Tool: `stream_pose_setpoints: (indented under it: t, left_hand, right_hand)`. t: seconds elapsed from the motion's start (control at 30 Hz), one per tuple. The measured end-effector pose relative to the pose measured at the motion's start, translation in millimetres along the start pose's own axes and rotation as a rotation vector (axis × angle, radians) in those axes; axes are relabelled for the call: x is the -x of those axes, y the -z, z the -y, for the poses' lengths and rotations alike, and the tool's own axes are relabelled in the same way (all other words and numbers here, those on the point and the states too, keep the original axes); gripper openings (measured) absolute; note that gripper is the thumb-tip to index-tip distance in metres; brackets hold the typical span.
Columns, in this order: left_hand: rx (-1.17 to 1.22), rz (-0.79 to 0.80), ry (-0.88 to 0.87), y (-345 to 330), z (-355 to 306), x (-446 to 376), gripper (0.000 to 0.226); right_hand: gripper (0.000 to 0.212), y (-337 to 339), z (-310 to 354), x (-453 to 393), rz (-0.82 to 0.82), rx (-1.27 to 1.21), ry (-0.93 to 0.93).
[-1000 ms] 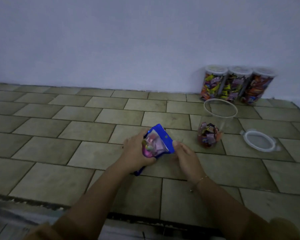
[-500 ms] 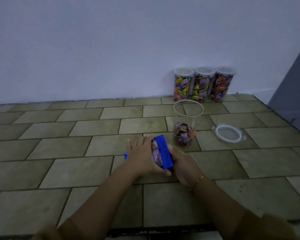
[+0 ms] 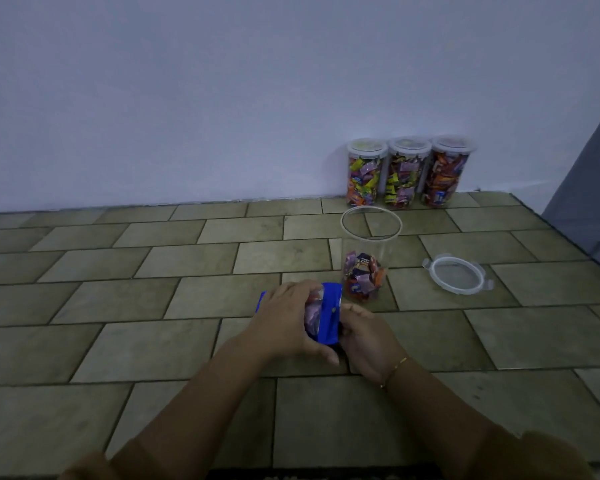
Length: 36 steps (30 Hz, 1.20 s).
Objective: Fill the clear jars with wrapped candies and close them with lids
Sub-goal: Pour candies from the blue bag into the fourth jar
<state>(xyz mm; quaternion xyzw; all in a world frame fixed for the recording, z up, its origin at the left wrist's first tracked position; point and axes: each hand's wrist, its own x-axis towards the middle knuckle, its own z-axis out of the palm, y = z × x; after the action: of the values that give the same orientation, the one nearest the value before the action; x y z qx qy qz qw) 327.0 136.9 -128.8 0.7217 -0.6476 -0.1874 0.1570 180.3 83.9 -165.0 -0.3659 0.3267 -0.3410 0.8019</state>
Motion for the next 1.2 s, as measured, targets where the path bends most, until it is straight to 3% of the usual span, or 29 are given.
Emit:
stream_pose_setpoints:
  t: [0.13, 0.23, 0.57, 0.8, 0.93, 1.03, 1.2]
  left_hand:
    - [0.115, -0.052, 0.077, -1.4, -10.9, -4.2, 0.068]
    - [0.050, -0.087, 0.092, -4.8, -13.5, -9.5, 0.061]
    - [0.205, -0.088, 0.057, -11.0, -1.2, -7.6, 0.021]
    - [0.306, -0.115, 0.052, -12.8, 0.7, -4.4, 0.022]
    - [0.399, -0.106, 0.052, -13.2, 4.1, -1.9, 0.022]
    - [0.491, -0.101, 0.069, -13.7, 5.7, 0.7, 0.022]
    - [0.539, -0.081, 0.067, -16.9, 11.2, 4.0, 0.021]
  right_hand:
    - [0.016, 1.5, 1.7, 3.8, 0.062, 0.026, 0.003]
    - [0.018, 2.1, 3.1, 2.3, 0.067, 0.009, -0.013]
    - [0.020, -0.7, 2.8, 1.3, 0.089, 0.059, -0.004]
    - [0.010, -2.9, 1.1, 2.2, 0.080, 0.133, 0.023]
    - [0.028, -7.5, -0.3, 1.8, 0.045, 0.396, 0.070]
    - [0.024, -6.9, -1.1, 2.3, 0.018, 0.587, 0.098]
    - [0.030, -11.3, -0.9, 4.2, -0.031, 0.561, 0.105]
